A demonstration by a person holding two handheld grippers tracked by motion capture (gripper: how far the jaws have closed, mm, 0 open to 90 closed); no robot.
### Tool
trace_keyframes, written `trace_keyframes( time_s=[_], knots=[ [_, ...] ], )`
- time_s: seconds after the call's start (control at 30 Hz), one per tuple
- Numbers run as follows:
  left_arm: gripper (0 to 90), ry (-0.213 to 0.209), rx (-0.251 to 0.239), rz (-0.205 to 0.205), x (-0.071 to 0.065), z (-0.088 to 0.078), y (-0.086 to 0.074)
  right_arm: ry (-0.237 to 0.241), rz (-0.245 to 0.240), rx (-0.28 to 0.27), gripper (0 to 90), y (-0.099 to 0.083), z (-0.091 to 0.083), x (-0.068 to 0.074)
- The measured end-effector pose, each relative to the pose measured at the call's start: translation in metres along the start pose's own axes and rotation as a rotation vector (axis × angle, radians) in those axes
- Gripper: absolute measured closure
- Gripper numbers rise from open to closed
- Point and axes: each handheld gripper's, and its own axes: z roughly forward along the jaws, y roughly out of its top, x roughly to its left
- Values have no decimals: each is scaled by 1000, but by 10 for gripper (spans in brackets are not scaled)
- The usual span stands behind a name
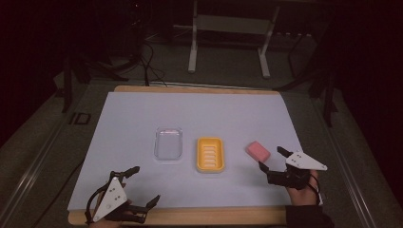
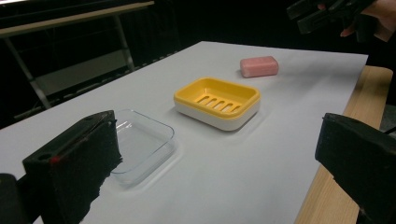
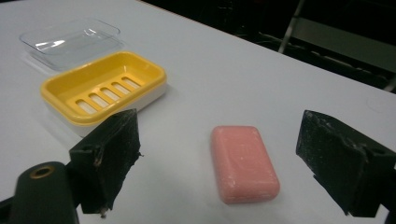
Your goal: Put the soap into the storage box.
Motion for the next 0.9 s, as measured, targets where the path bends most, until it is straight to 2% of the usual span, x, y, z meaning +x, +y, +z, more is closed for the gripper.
trace_keyframes(
  time_s=[0.17, 0.2, 0.27, 0.3, 0.33, 0.4, 0.43, 0.47, 0.57, 0.6, 0.63, 0.67, 0.73, 0.77, 0.87, 0.9],
  knots=[
    [3, -3, -1, 2, 0, 0, 0, 21, 8, -16, 133, 0, -1, -1],
    [3, -4, 0, 2, 0, 0, 0, 74, -12, -21, 127, 1, -1, 2],
    [3, -4, -1, 1, 0, 0, 0, 74, -12, -21, 127, 1, -1, 2],
    [3, -4, -1, -1, 0, 0, 0, 105, -55, -5, 123, 1, 3, 6],
    [3, -4, -1, -1, 0, 0, 0, 109, -67, -8, 121, 1, 3, 7],
    [3, -3, -4, -3, 0, 0, 0, 125, -62, -10, 116, 1, 4, 8],
    [3, -2, -4, -3, 0, 0, 0, 83, -76, -4, 117, 2, 5, 10],
    [3, 0, -4, -3, 0, 0, 0, 64, -79, 6, 116, 3, 6, 10],
    [3, 3, 1, 0, 0, 0, 0, 39, -74, 11, 117, 4, 6, 9],
    [3, 3, 2, 1, 0, 0, 0, -11, -39, 27, 118, 7, 5, 4],
    [3, 3, 3, 2, 0, 0, 0, -81, -14, 61, 126, 10, 5, 1],
    [3, 3, 5, 2, 0, 0, 0, -114, 8, 87, 126, 12, 7, -1],
    [3, 3, 5, 2, 0, 0, 0, -114, 8, 87, 126, 12, 7, -1],
    [3, 6, 8, 5, 0, 0, -1, -179, 87, 152, 126, 14, 11, -4],
    [3, 8, 10, 6, 0, 0, -1, -197, 144, 214, 124, 16, 14, -6],
    [3, 11, 11, 5, -1, 1, -1, -197, 144, 214, 124, 16, 14, -6]
  ],
)
